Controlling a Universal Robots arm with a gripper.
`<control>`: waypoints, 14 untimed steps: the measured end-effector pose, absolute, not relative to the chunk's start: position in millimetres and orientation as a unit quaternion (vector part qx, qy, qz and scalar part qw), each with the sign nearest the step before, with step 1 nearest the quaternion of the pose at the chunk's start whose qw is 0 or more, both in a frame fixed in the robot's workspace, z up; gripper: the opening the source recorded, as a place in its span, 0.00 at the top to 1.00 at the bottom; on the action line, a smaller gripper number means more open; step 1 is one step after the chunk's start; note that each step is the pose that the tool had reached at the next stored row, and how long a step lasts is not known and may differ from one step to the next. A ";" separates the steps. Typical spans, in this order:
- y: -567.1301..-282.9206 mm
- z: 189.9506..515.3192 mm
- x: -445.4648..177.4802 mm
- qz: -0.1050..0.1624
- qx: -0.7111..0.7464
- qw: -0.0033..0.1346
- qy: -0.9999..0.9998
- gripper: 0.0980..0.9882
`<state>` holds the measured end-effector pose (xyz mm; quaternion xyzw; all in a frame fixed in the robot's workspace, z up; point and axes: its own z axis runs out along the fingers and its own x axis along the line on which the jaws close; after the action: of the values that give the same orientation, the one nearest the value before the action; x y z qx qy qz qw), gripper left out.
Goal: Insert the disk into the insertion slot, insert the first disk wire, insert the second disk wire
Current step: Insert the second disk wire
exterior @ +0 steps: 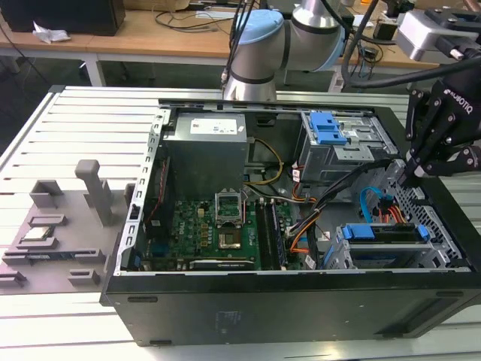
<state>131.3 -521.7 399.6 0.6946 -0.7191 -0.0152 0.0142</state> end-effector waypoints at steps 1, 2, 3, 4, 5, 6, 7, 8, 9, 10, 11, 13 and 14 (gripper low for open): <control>-521.7 399.2 130.7 -0.015 0.695 0.014 -0.719 0.99; -521.6 399.3 130.7 -0.015 0.695 0.014 -0.719 0.99; -521.6 399.2 130.6 -0.015 0.695 0.014 -0.719 0.99; -521.6 399.2 130.6 -0.015 0.695 0.014 -0.719 0.99; -521.6 399.2 130.6 -0.015 0.695 0.014 -0.719 0.99; -521.6 399.2 130.6 -0.015 0.695 0.014 -0.719 0.98; -521.6 399.2 130.5 -0.015 0.695 0.014 -0.719 0.92; -521.6 399.2 130.5 -0.015 0.695 0.014 -0.719 0.85; -521.6 399.2 130.5 -0.015 0.695 0.014 -0.719 0.77; -521.6 399.2 130.5 -0.015 0.695 0.014 -0.719 0.77; -521.4 398.9 129.8 -0.015 0.694 0.014 -0.719 0.77; -520.0 395.2 128.4 -0.015 0.695 0.014 -0.719 0.77; -519.8 393.2 127.4 -0.015 0.695 0.015 -0.719 0.77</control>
<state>127.4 -519.8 393.2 0.6946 -0.7191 -0.0147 0.0147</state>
